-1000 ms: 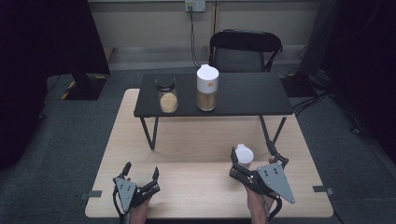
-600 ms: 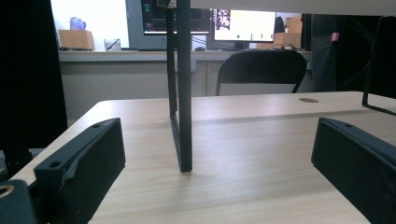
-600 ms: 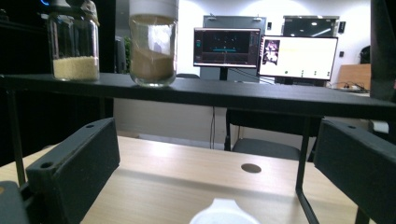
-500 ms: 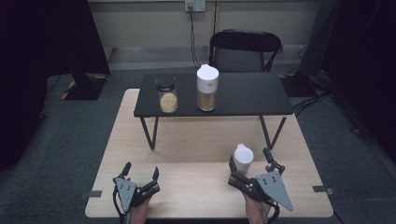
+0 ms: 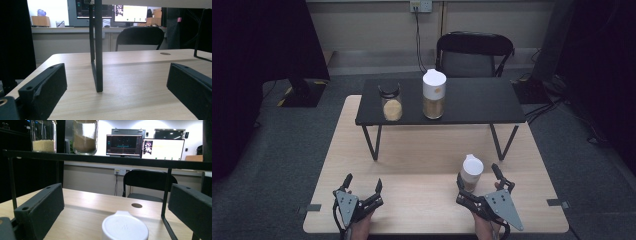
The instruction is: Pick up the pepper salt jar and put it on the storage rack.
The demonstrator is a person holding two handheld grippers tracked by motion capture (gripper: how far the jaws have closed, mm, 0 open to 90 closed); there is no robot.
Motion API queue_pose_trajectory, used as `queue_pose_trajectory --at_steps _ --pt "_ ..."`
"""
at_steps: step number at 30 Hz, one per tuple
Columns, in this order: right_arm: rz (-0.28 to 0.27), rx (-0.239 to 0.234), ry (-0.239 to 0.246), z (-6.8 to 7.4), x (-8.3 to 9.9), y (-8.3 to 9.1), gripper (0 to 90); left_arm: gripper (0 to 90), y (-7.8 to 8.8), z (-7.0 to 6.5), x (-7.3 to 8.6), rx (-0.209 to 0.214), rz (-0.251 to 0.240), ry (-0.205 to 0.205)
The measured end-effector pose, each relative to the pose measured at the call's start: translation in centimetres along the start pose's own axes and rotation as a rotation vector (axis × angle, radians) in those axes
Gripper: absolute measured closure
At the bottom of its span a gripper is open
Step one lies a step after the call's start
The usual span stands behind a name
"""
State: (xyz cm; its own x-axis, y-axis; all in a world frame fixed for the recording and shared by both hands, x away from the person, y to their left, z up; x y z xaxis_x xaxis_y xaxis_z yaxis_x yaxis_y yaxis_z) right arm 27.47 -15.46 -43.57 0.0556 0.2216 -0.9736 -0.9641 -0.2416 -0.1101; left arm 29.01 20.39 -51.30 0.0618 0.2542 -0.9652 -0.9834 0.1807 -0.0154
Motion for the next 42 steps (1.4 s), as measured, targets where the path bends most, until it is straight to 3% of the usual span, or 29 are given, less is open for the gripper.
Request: queue_pose_trajectory --at_steps 29,42 --pt "0.044 0.047 -0.032 -2.2 3.9 1.0 0.0 2.3 0.0 0.0 0.0 0.0 0.0 0.0" --pt "0.082 0.074 -0.022 -2.9 5.8 0.9 0.0 2.6 0.0 0.0 0.0 -0.001 0.0 0.0"
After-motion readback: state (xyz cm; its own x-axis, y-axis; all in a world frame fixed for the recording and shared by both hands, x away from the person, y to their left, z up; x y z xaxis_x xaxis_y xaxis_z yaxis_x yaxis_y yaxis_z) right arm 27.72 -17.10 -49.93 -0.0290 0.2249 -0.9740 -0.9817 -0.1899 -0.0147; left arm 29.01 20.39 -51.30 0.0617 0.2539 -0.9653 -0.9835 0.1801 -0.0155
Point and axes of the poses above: each handheld gripper's, and its own axes: y roughly backward along the jaws, x roughly out of its underside, z roughly to its left, the point moved 1 cm from there along -y, roughly forward along the jaws, and after that the axes turned 15 degrees about -y, right-handed, at the moved point
